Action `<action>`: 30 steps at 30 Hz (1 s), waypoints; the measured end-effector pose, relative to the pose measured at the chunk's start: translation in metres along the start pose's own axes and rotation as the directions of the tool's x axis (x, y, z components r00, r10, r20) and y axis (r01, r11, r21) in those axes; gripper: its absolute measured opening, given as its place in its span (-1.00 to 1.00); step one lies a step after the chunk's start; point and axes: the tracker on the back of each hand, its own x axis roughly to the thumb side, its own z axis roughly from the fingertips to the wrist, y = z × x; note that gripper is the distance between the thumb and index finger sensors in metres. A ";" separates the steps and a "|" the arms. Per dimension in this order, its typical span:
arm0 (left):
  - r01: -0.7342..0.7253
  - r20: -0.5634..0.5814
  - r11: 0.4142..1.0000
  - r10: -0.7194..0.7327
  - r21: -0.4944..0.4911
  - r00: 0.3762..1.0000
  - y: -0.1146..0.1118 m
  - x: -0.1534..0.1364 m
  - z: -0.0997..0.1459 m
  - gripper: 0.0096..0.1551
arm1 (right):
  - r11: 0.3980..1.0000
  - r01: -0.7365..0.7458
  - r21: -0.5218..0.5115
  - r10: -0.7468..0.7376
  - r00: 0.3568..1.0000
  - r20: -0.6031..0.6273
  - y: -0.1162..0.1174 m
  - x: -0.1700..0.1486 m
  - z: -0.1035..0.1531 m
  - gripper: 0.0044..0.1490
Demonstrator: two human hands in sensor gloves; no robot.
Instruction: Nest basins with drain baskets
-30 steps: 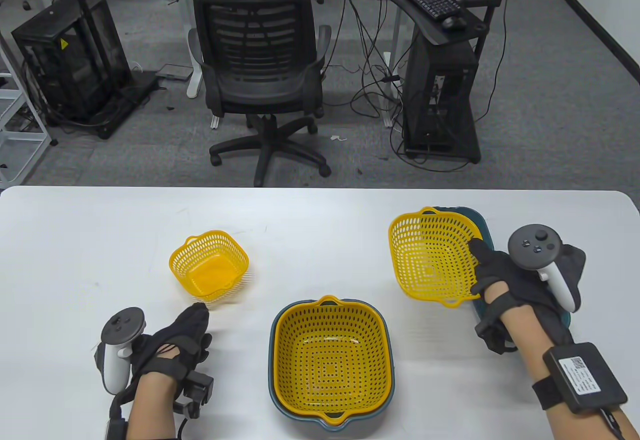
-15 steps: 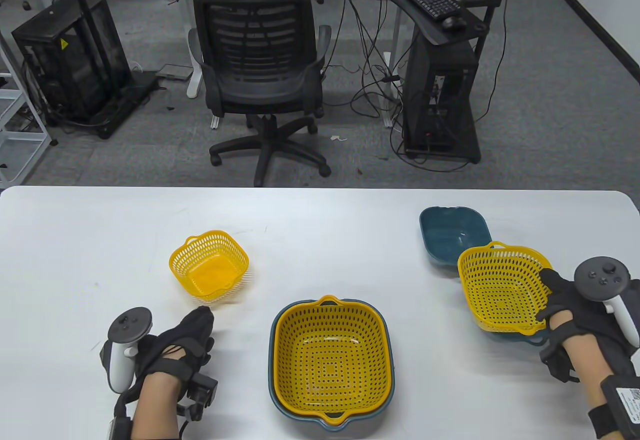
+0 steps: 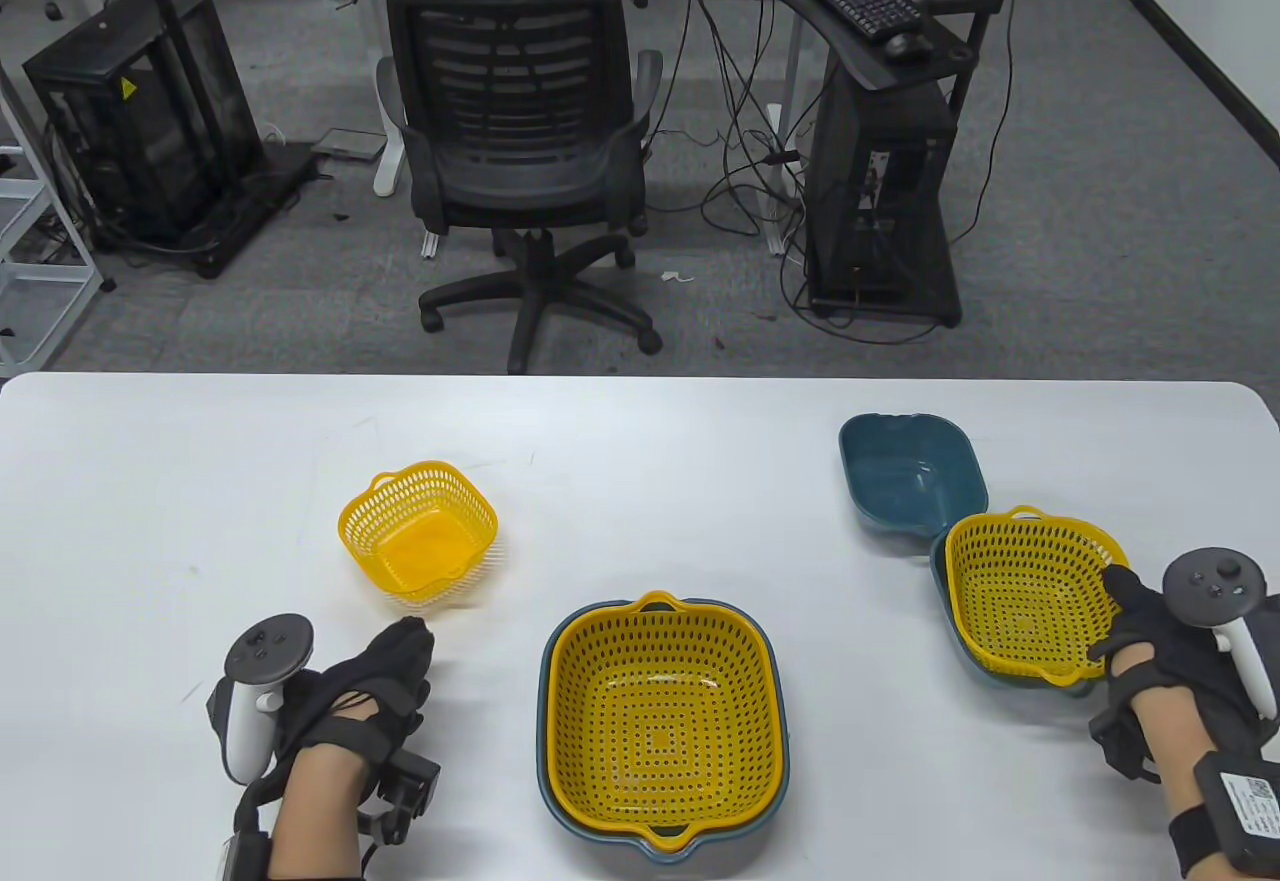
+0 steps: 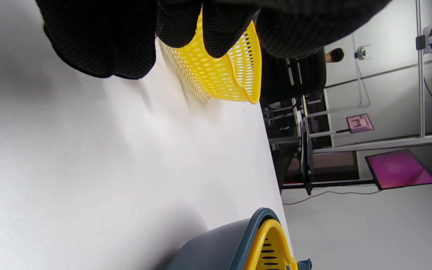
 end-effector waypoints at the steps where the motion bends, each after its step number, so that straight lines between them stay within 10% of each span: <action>1: 0.004 -0.003 1.000 -0.004 0.000 1.000 0.000 0.000 0.000 -0.21 | 1.000 -0.025 -0.003 0.025 1.000 -0.002 0.002 0.000 -0.001 -0.40; 30: 0.080 -0.019 0.996 -0.080 -0.026 0.997 -0.009 -0.001 -0.006 -0.20 | 0.986 -0.143 0.081 0.145 0.989 -0.010 0.032 0.018 -0.026 -0.29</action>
